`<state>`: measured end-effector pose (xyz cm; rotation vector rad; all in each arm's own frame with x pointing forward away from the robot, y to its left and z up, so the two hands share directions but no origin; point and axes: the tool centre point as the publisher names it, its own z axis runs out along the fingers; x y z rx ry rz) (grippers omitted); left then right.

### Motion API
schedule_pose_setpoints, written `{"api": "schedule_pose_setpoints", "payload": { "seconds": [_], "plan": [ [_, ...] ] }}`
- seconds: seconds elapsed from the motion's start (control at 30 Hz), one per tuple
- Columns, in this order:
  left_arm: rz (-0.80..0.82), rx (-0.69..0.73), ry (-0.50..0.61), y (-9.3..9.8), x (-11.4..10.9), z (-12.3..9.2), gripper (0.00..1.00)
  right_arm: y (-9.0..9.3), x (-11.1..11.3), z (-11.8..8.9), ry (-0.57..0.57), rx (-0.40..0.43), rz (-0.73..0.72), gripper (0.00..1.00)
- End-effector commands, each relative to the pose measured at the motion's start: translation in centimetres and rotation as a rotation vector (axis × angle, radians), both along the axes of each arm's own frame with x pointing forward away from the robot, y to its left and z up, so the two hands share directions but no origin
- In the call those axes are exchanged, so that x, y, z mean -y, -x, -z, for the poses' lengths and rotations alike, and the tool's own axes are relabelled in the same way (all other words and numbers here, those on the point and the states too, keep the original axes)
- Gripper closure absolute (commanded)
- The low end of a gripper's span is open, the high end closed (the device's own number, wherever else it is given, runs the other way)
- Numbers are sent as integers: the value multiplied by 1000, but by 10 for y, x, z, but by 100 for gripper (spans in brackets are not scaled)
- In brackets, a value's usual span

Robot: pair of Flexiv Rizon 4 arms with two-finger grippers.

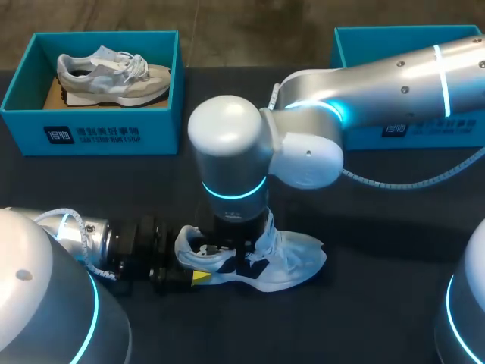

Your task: Take the shoe out of the shoebox, open the shoe tongue, remove and reinsert the insole, then place the shoe into the shoebox

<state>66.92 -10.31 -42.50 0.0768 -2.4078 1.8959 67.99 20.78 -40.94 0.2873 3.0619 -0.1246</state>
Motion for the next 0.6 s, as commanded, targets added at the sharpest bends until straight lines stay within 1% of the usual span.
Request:
{"api": "schedule_pose_setpoints", "payload": {
  "seconds": [0.03,0.23,0.27,0.33,0.53,0.6],
  "plan": [
    [-2,-1,-2,1,-2,6,100,13,-3,24,8,-38,-11,75],
    [-2,-1,-2,1,-2,6,100,26,-1,30,43,-118,-24,82],
    [-2,-1,-2,1,-2,6,100,26,-1,31,46,-123,-22,86],
    [-2,-1,-2,1,-2,6,100,28,-1,32,48,-131,-19,100],
    [-2,-1,-2,1,-2,6,100,31,-1,28,12,-117,-15,100],
    [-2,-1,-2,1,-2,6,100,32,-1,18,-12,-89,-14,100]
  ]
}}
